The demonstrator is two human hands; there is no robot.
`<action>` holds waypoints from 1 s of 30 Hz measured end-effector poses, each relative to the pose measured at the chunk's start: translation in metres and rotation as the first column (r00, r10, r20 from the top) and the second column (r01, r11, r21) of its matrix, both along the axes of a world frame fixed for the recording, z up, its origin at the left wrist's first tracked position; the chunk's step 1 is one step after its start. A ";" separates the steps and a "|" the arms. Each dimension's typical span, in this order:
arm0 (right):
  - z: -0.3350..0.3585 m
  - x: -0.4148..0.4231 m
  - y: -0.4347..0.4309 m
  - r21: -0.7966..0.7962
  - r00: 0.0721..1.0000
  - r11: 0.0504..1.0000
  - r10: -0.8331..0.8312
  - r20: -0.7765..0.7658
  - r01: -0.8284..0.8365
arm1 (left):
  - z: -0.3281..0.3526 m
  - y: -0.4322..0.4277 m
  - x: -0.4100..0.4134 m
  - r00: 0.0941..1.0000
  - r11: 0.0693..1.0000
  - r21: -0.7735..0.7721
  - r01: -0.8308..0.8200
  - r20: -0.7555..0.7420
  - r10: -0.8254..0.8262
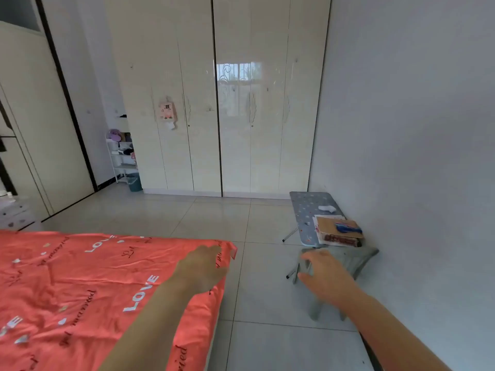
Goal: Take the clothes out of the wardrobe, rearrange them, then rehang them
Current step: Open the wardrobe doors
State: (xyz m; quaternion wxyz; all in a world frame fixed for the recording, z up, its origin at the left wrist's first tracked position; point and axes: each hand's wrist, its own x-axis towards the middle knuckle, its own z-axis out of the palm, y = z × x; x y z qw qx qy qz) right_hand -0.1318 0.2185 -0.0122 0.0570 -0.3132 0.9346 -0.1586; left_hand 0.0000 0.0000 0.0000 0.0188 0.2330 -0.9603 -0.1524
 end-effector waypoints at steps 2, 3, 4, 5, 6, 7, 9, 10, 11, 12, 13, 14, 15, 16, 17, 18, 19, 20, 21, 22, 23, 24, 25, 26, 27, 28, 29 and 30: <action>-0.003 -0.018 -0.013 -0.009 1.000 1.000 -0.007 -0.003 0.007 | -0.005 -0.018 -0.018 1.000 1.000 0.007 0.003 -0.015 -0.003; -0.003 -0.029 -0.021 -0.011 1.000 1.000 -0.010 -0.002 0.010 | -0.008 -0.028 -0.029 1.000 1.000 0.017 0.007 -0.028 -0.006; -0.001 -0.038 -0.031 -0.007 1.000 1.000 -0.019 0.002 0.019 | -0.007 -0.038 -0.041 1.000 1.000 0.026 0.006 -0.029 -0.005; -0.001 -0.050 -0.041 -0.007 1.000 1.000 -0.026 -0.001 0.026 | -0.008 -0.048 -0.055 0.999 1.000 0.023 0.010 -0.032 -0.009; 0.000 -0.060 -0.052 -0.002 0.999 0.999 -0.037 -0.002 0.037 | -0.009 -0.059 -0.067 1.000 1.000 0.021 0.013 -0.017 -0.012; 0.001 -0.072 -0.064 0.001 0.999 0.999 -0.046 -0.006 0.046 | -0.010 -0.071 -0.081 1.000 1.000 0.018 0.020 -0.007 -0.020; 0.007 -0.095 -0.088 0.010 0.998 0.998 -0.063 0.001 0.063 | -0.010 -0.098 -0.106 1.000 0.999 0.026 0.020 0.014 -0.020; 0.010 -0.107 -0.101 0.014 0.998 0.998 -0.064 0.008 0.064 | -0.010 -0.111 -0.117 0.999 0.999 0.035 0.019 0.025 -0.020; 0.012 -0.118 -0.113 0.011 0.998 0.998 -0.059 0.006 0.059 | -0.009 -0.124 -0.128 0.999 0.999 0.044 0.018 0.030 -0.020; 0.015 -0.128 -0.125 0.011 0.998 0.998 -0.056 0.005 0.056 | -0.008 -0.136 -0.138 0.999 0.999 0.048 0.015 0.037 -0.017; 0.018 -0.138 -0.137 0.006 0.999 0.999 -0.054 -0.006 0.054 | -0.006 -0.148 -0.150 0.999 0.999 0.053 0.009 0.034 -0.010; 0.021 -0.148 -0.149 0.011 0.998 0.999 -0.051 -0.022 0.051 | -0.004 -0.159 -0.162 0.999 0.999 0.052 0.008 0.033 -0.009; 0.023 -0.159 -0.159 0.013 0.998 0.999 -0.047 -0.039 0.048 | -0.002 -0.170 -0.174 0.999 0.999 0.042 0.012 0.032 -0.013; 0.025 -0.169 -0.168 0.021 0.998 0.999 -0.047 -0.049 0.048 | 0.000 -0.180 -0.186 0.999 0.999 0.027 0.016 0.039 -0.017; 0.027 -0.179 -0.176 0.021 0.997 0.999 -0.044 -0.059 0.045 | 0.002 -0.188 -0.198 0.999 1.000 0.021 0.019 0.035 -0.020; 0.029 -0.189 -0.184 0.026 0.997 0.999 -0.041 -0.063 0.043 | 0.004 -0.195 -0.210 0.999 1.000 0.025 0.018 0.034 -0.019; 0.029 -0.201 -0.192 0.032 0.996 0.999 -0.041 -0.077 0.044 | 0.005 -0.202 -0.223 0.999 0.999 0.029 0.021 0.033 -0.022; 0.030 -0.213 -0.198 0.043 0.995 0.998 -0.046 -0.090 0.050 | 0.005 -0.208 -0.235 0.999 0.999 0.035 0.025 0.041 -0.026; 0.028 -0.226 -0.205 0.047 0.994 0.997 -0.050 -0.100 0.054 | 0.005 -0.214 -0.248 0.998 0.999 0.038 0.029 0.046 -0.031; 0.025 -0.241 -0.212 0.047 0.994 0.997 -0.052 -0.096 0.057 | 0.002 -0.220 -0.262 0.998 0.999 0.040 0.031 0.055 -0.033; 0.023 -0.254 -0.218 0.044 0.995 0.998 -0.049 -0.089 0.053 | 0.000 -0.225 -0.274 0.998 0.999 0.041 0.031 0.059 -0.033; 0.021 -0.268 -0.224 0.040 0.996 0.998 -0.046 -0.082 0.049 | -0.002 -0.230 -0.288 0.997 0.999 0.047 0.029 0.064 -0.032; 0.019 -0.284 -0.230 0.038 0.996 0.998 -0.039 -0.078 0.042 | -0.004 -0.235 -0.304 0.998 0.998 0.049 0.027 0.062 -0.030; 0.018 -0.300 -0.236 0.041 0.997 0.999 -0.029 -0.071 0.032 | -0.006 -0.240 -0.319 0.998 0.999 0.049 0.021 0.061 -0.023; 0.016 -0.316 -0.241 0.044 0.997 0.999 -0.016 -0.069 0.019 | -0.007 -0.245 -0.335 0.998 0.999 0.043 0.015 0.057 -0.018; 0.014 -0.333 -0.246 0.049 0.998 0.999 -0.004 -0.062 0.007 | -0.009 -0.249 -0.351 0.998 0.999 0.040 0.006 0.060 -0.008; 0.014 -0.349 -0.251 0.049 0.999 0.999 0.003 -0.052 0.000 | -0.010 -0.254 -0.366 0.998 0.999 0.041 -0.005 0.059 0.003; 0.013 -0.367 -0.256 0.039 0.999 0.999 0.009 -0.041 -0.008 | -0.010 -0.260 -0.381 0.998 0.999 0.043 -0.020 0.056 0.018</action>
